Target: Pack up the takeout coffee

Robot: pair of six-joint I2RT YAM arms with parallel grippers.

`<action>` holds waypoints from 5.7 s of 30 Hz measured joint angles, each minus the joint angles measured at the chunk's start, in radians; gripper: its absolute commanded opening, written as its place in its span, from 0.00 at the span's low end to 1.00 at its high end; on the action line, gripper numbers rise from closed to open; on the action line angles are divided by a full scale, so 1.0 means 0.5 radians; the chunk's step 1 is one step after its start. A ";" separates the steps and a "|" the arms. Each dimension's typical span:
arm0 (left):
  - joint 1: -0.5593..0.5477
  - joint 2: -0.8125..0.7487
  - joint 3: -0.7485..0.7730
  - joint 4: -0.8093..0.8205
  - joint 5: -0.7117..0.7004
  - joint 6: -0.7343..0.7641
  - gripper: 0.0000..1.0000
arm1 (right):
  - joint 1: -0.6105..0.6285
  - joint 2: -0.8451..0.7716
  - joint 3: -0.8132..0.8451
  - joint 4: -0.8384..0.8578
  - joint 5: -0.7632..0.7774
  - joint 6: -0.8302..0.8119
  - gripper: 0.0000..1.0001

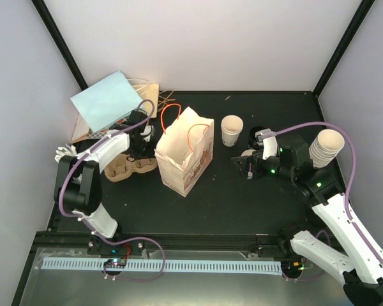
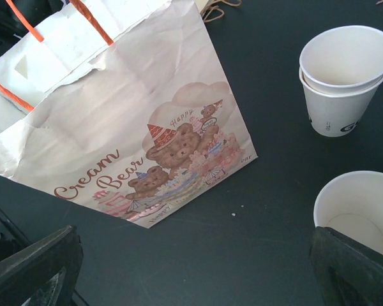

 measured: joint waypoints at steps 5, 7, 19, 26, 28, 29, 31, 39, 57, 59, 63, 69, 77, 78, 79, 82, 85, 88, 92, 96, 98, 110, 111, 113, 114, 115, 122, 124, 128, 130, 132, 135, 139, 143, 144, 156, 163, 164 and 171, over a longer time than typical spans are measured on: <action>-0.031 0.082 0.050 -0.034 -0.094 -0.021 0.54 | 0.000 0.000 0.000 0.000 0.001 0.000 1.00; -0.051 0.104 0.069 -0.068 -0.117 -0.021 0.56 | 0.000 0.000 0.000 0.000 0.001 0.000 1.00; -0.112 0.162 0.145 -0.187 -0.257 -0.030 0.26 | 0.000 0.000 -0.001 0.000 0.001 0.000 1.00; -0.117 0.147 0.206 -0.292 -0.379 -0.035 0.19 | 0.000 -0.007 -0.001 0.000 0.001 0.000 1.00; -0.117 0.119 0.209 -0.314 -0.391 -0.040 0.19 | 0.000 -0.008 -0.001 0.000 0.001 0.000 1.00; -0.117 0.106 0.217 -0.334 -0.400 -0.040 0.19 | 0.000 -0.008 -0.001 0.000 0.000 0.001 1.00; -0.117 0.093 0.243 -0.356 -0.420 -0.039 0.19 | 0.000 -0.008 -0.001 0.000 0.000 0.001 1.00; -0.117 0.047 0.278 -0.401 -0.465 -0.039 0.19 | 0.000 -0.008 -0.001 0.000 -0.001 0.002 1.00; -0.117 -0.072 0.463 -0.605 -0.603 -0.029 0.07 | 0.000 -0.008 -0.001 0.001 -0.003 0.008 1.00; -0.117 -0.108 0.503 -0.652 -0.640 -0.028 0.06 | 0.000 -0.007 -0.001 0.001 -0.004 0.008 1.00; -0.117 -0.174 0.589 -0.741 -0.707 -0.026 0.06 | 0.000 -0.007 -0.001 0.002 -0.007 0.008 1.00; -0.116 -0.233 0.771 -0.893 -0.839 -0.010 0.06 | 0.000 -0.007 -0.001 0.002 -0.010 0.008 1.00; -0.116 -0.254 1.082 -1.105 -0.993 0.024 0.06 | 0.000 -0.007 -0.001 0.001 -0.009 0.008 1.00; -0.116 -0.256 1.129 -1.138 -1.009 0.027 0.06 | 0.000 -0.007 -0.001 0.001 -0.009 0.008 1.00; -0.116 -0.261 1.171 -1.163 -1.017 0.030 0.06 | 0.000 -0.007 -0.001 0.001 -0.009 0.008 1.00; -0.116 -0.304 1.260 -1.242 -1.011 0.062 0.04 | 0.000 -0.007 -0.001 0.001 -0.008 0.008 1.00; -0.117 -0.418 1.276 -1.327 -0.968 0.111 0.04 | 0.000 -0.007 -0.001 0.001 -0.008 0.008 1.00; -0.118 -0.641 1.169 -1.350 -0.894 0.150 0.05 | 0.000 -0.007 -0.001 0.001 -0.008 0.008 1.00; -0.119 -0.970 1.006 -1.419 -0.798 0.153 0.04 | 0.000 0.002 -0.001 0.004 -0.009 0.008 1.00; -0.130 -1.161 0.848 -1.459 -0.674 0.123 0.03 | 0.000 0.040 -0.001 0.019 -0.018 0.008 1.00; -0.137 -1.207 0.755 -1.491 -0.614 0.098 0.02 | 0.000 0.060 -0.001 0.020 -0.025 0.008 1.00; -0.538 -1.386 0.108 -1.538 -0.412 -0.218 0.02 | 0.000 0.085 -0.001 0.019 -0.041 0.005 1.00; -0.607 -1.378 0.108 -1.543 -0.420 -0.256 0.02 | 0.000 0.084 -0.001 0.019 -0.042 0.005 1.00; -0.748 -1.370 0.108 -1.543 -0.452 -0.331 0.01 | 0.000 0.082 -0.001 0.018 -0.043 0.006 1.00; -0.791 -1.370 0.108 -1.545 -0.469 -0.359 0.02 | 0.000 0.081 -0.001 0.018 -0.043 0.006 1.00; -0.838 -1.372 0.111 -1.550 -0.496 -0.391 0.02 | 0.000 0.078 -0.001 0.018 -0.043 0.006 1.00; -1.023 -1.308 0.124 -1.567 -0.640 -0.529 0.03 | 0.000 0.042 -0.001 0.014 -0.042 0.007 1.00; -1.135 -1.240 0.124 -1.572 -0.664 -0.581 0.05 | 0.000 0.032 -0.001 0.008 -0.040 0.006 1.00; -1.343 -1.101 0.138 -1.570 -0.684 -0.706 0.14 | 0.000 0.016 -0.001 -0.001 -0.039 0.007 1.00; -1.423 -1.071 0.170 -1.563 -0.682 -0.762 0.21 | 0.000 0.008 -0.001 0.000 -0.039 0.007 1.00; -1.479 -1.073 0.199 -1.518 -0.662 -0.806 0.26 | 0.000 0.002 -0.002 0.001 -0.039 0.008 1.00; -1.513 -1.123 0.163 -1.333 -0.536 -0.848 0.37 | 0.000 0.000 -0.004 0.002 -0.040 0.009 1.00; -1.521 -1.292 -0.151 -0.809 -0.224 -0.941 0.54 | 0.000 0.000 -0.007 0.001 -0.039 0.014 1.00; -1.526 -1.375 -0.468 -0.325 0.061 -1.054 0.64 | 0.000 -0.001 -0.007 0.000 -0.039 0.014 1.00; -1.526 -1.374 -0.496 -0.266 0.099 -1.064 0.65 | 0.000 -0.002 -0.007 0.000 -0.039 0.014 1.00; -1.528 -1.341 -0.289 -0.665 -0.272 -0.994 0.99 | 0.000 -0.021 -0.037 -0.001 -0.039 0.016 1.00; -1.656 -1.307 -0.636 -0.607 -0.269 -1.222 0.99 | 0.000 -0.020 -0.052 0.004 -0.039 0.024 1.00; -1.682 -1.301 -0.665 -0.583 -0.269 -1.263 0.99 | 0.000 -0.020 -0.056 0.005 -0.039 0.027 1.00; -1.880 -1.004 -0.733 -0.317 -0.274 -1.486 0.98 | 0.000 -0.018 -0.084 0.016 -0.040 0.046 1.00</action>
